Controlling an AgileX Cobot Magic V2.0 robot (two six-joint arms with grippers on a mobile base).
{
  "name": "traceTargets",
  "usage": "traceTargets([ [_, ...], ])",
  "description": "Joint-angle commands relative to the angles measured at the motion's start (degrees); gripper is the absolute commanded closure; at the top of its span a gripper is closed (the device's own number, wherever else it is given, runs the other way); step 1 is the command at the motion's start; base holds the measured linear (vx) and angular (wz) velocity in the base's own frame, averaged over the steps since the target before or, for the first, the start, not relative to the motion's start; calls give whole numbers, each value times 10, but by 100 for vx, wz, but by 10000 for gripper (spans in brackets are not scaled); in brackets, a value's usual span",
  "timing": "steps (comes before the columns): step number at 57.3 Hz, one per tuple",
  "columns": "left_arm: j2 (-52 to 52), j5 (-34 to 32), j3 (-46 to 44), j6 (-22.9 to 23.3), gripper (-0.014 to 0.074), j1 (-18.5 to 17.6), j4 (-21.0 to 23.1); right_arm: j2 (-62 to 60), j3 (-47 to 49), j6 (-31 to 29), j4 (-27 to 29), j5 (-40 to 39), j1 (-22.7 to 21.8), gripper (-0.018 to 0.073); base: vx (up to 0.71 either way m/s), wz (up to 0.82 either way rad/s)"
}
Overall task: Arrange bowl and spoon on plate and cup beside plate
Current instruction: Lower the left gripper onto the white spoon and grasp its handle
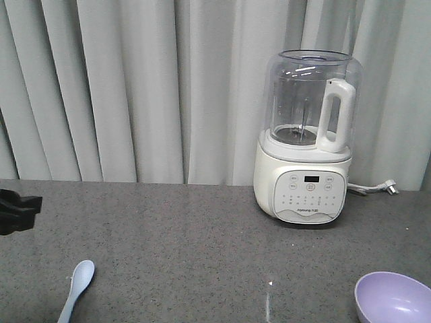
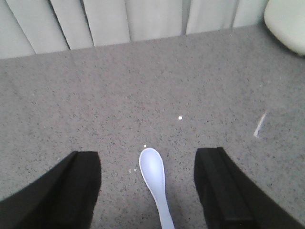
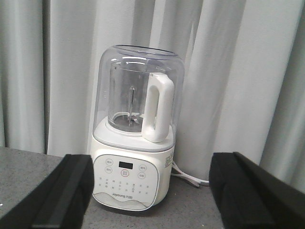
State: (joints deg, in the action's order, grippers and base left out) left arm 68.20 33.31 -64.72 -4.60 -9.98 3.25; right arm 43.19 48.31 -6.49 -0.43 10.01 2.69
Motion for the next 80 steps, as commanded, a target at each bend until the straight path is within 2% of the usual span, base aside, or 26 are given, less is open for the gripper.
traceTargets([
  [1, 28, 6, -49, 1, 83, -8, 5, -1, 18, -5, -1, -48, -4, -5, 0, 0],
  [10, 123, 61, -58, 13, 101, -18, 3, -1, 18, -5, -2, -48, -4, -5, 0, 0],
  [15, 178, 87, -58, 35, 108, -18, 1, -1, 18, -5, -2, -48, -4, -5, 0, 0],
  [26, 261, 88, -60, 39, 113, -18, 3, -1, 18, -5, -2, -47, -4, -5, 0, 0],
  [32, 287, 92, -73, 58, 113, -18, 2, -1, 18, -5, -2, -43, -4, -5, 0, 0],
  [42, 316, 123, -110, 64, 115, -18, 0, 4, 17, -5, -2, -37, -4, -5, 0, 0],
  [50, 337, 144, -124, 88, 117, -18, -26, 9, 17, -5, -2, -30, -4, -5, 0, 0],
  [62, 345, 139, -125, 93, 157, -18, -37, 16, 17, -5, -2, -29, -4, -5, 0, 0],
  [67, 345, 137, -125, 93, 209, -18, -37, 16, 17, -5, -2, -32, -4, -5, 0, 0],
  [71, 345, 140, -125, 89, 295, -18, -37, 16, 17, -5, -2, -32, -4, -5, 0, 0],
  [80, 343, 146, -125, 61, 606, -18, -37, 16, 17, -5, -2, -31, -4, -5, 0, 0],
])
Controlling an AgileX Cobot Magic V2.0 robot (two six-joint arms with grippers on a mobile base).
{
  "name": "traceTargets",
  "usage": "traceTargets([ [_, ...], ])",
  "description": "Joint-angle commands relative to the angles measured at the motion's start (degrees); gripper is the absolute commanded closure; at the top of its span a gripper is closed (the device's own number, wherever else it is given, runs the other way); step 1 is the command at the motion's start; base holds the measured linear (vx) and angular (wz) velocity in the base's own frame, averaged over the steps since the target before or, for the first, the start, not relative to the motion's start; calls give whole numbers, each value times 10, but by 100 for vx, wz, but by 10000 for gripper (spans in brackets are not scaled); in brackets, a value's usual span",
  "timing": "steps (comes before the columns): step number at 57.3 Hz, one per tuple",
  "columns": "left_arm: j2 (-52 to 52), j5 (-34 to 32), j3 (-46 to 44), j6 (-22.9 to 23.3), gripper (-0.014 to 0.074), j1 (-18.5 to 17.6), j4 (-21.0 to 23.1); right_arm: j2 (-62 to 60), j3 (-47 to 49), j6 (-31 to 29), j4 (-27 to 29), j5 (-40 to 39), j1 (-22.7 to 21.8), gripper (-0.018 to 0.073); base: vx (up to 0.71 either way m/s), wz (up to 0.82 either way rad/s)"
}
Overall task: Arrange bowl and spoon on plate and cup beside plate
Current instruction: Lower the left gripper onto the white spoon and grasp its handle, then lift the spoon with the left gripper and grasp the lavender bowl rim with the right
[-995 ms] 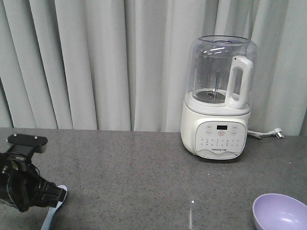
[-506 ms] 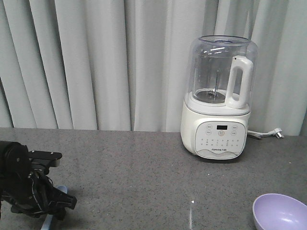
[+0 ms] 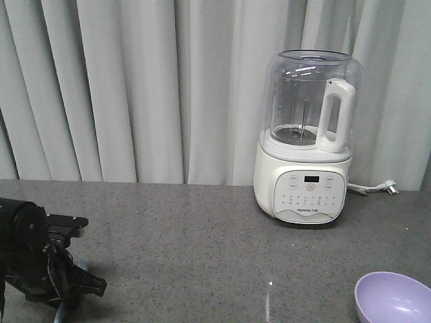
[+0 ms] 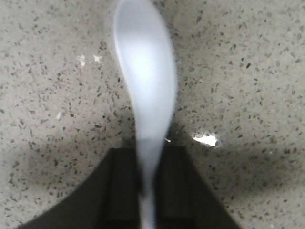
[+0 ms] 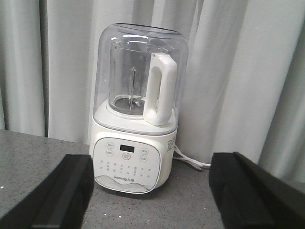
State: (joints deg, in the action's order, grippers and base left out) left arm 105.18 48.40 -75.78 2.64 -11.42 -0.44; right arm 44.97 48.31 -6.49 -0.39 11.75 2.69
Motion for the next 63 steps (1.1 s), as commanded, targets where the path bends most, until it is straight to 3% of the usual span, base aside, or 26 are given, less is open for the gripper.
traceTargets([
  [1, -28, -6, -14, -12, 606, -4, -1, -2, 17, -5, -2, -49, -4, -5, 0, 0],
  [16, -93, -5, -48, -13, 604, -4, 14, -4, 19, 2, 10, -31, -4, -5, 0, 0],
  [24, -157, -9, -73, -41, 603, -4, 43, 25, 66, 75, -7, 133, -24, 8, 0, 0],
  [30, -202, -13, -82, -51, 603, -4, 52, 81, 129, 136, -47, 293, -73, 20, 0, 0],
  [34, -227, -16, -81, -52, 603, -4, 52, 120, 154, 144, -56, 359, -104, 24, 0, 0],
  [46, -263, -5, -81, -66, 603, -4, 51, 220, 157, 118, -19, 367, -167, 24, 0, 0],
  [63, -268, -5, -81, -67, 603, -4, 60, 350, 157, 46, 73, 336, -174, 30, 0, 0],
])
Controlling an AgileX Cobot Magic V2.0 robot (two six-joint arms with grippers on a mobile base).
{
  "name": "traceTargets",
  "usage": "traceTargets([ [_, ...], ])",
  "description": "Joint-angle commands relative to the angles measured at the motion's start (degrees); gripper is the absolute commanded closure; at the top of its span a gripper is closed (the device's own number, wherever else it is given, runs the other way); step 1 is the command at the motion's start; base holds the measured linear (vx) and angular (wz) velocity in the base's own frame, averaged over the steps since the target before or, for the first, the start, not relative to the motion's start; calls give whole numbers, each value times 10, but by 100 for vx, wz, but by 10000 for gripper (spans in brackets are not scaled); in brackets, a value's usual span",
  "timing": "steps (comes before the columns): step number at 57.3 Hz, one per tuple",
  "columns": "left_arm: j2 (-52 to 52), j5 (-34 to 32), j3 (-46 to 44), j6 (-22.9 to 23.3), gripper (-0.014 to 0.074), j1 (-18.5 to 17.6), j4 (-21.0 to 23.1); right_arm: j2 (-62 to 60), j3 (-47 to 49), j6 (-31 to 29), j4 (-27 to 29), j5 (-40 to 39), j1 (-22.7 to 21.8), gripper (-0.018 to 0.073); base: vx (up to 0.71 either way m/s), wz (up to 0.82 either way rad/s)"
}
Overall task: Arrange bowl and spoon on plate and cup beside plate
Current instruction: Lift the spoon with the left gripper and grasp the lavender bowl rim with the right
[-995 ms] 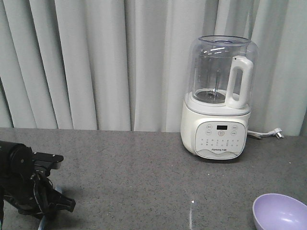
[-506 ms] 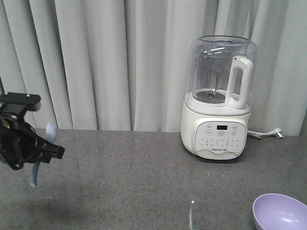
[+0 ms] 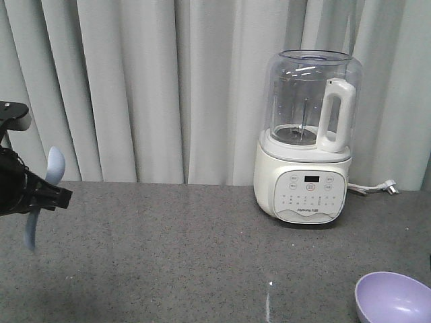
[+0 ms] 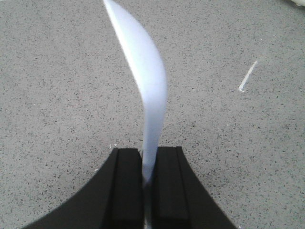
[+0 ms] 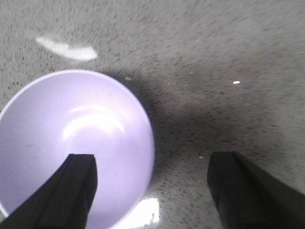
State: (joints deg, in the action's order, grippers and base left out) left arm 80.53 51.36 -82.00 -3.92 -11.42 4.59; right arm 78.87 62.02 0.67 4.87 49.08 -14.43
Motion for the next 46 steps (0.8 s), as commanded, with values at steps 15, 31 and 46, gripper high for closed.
traceTargets([
  [15, -22, -35, -19, -1, 603, -4, 9, 96, 19, -38, 24, -61, -3, 30, 0, 0],
  [31, -21, -35, -19, -1, 603, -3, 8, 147, 19, -62, 28, -80, -2, 209, 0, 0],
  [46, -21, -51, -19, -1, 603, -3, 4, 122, 21, -98, 27, -79, -1, 573, 0, 0],
])
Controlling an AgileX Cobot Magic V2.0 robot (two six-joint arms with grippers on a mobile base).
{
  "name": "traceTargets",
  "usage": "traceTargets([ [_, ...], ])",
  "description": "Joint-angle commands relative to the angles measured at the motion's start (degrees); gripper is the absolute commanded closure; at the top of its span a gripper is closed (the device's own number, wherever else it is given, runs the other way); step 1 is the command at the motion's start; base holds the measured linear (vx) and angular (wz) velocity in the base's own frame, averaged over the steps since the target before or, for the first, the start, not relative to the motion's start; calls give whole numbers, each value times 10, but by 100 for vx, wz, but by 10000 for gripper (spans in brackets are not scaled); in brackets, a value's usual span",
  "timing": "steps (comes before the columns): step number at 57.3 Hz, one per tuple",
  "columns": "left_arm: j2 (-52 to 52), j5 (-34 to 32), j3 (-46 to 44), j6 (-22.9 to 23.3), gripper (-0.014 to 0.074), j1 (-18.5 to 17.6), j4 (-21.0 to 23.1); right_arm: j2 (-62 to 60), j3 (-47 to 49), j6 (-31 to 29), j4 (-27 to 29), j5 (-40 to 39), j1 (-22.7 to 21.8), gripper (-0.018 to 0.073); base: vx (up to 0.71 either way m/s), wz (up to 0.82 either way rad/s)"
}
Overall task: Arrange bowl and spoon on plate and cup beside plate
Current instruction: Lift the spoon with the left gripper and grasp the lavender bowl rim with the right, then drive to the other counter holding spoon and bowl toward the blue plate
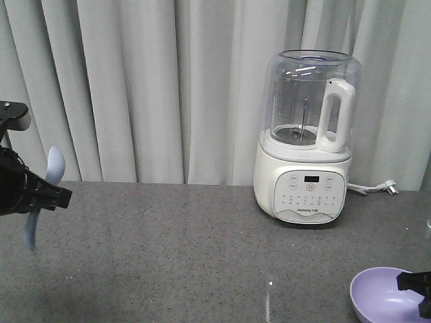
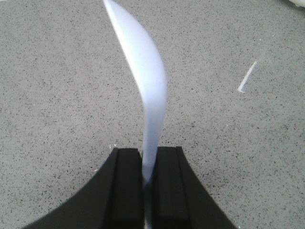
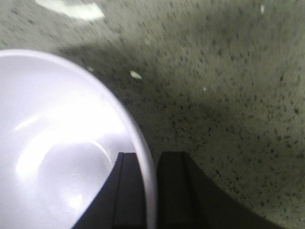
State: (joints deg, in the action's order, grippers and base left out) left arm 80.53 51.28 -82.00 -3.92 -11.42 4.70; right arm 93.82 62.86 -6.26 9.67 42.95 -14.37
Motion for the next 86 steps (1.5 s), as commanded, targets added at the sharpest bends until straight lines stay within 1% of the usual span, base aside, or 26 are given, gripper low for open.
traceTargets([
  [1, -22, -52, -19, -1, 602, -3, 3, -34, 12, -31, -20, -18, -2, 573, 0, 0],
  [9, -23, -60, -19, -1, 599, -3, 5, -95, 12, -45, -8, -30, -2, 571, 0, 0],
  [16, -29, -59, -16, -1, 599, -3, 4, -170, 12, -85, 41, -39, -2, 571, 0, 0],
  [24, -63, -102, 18, -2, 599, -3, 8, -265, 11, -170, 124, -39, -2, 569, 0, 0],
  [32, -129, -139, 89, -2, 599, -3, 9, -353, 0, -262, 215, -42, -2, 569, 0, 0],
  [37, -178, -150, 137, -9, 599, -3, 9, -412, -37, -307, 267, -61, -2, 569, 0, 0],
  [43, -247, -160, 198, -16, 599, -3, 9, -474, -103, -362, 333, -86, -2, 569, 0, 0],
  [44, -321, -195, 259, -14, 599, -3, 10, -527, -156, -411, 390, -93, -2, 569, 0, 0],
  [48, -374, -226, 297, -14, 599, -3, 13, -555, -184, -436, 419, -93, -2, 569, 0, 0],
  [51, -416, -241, 327, -14, 599, -3, 15, -573, -201, -442, 440, -93, -2, 569, 0, 0],
  [56, -466, -264, 359, -14, 599, -3, 15, -587, -211, -447, 457, -93, -2, 569, 0, 0],
  [64, -507, -280, 383, -14, 599, -3, 14, -587, -212, -447, 462, -90, -2, 568, 0, 0],
  [86, -510, -278, 384, -14, 599, -3, 13, -587, -214, -447, 464, -90, -2, 568, 0, 0],
])
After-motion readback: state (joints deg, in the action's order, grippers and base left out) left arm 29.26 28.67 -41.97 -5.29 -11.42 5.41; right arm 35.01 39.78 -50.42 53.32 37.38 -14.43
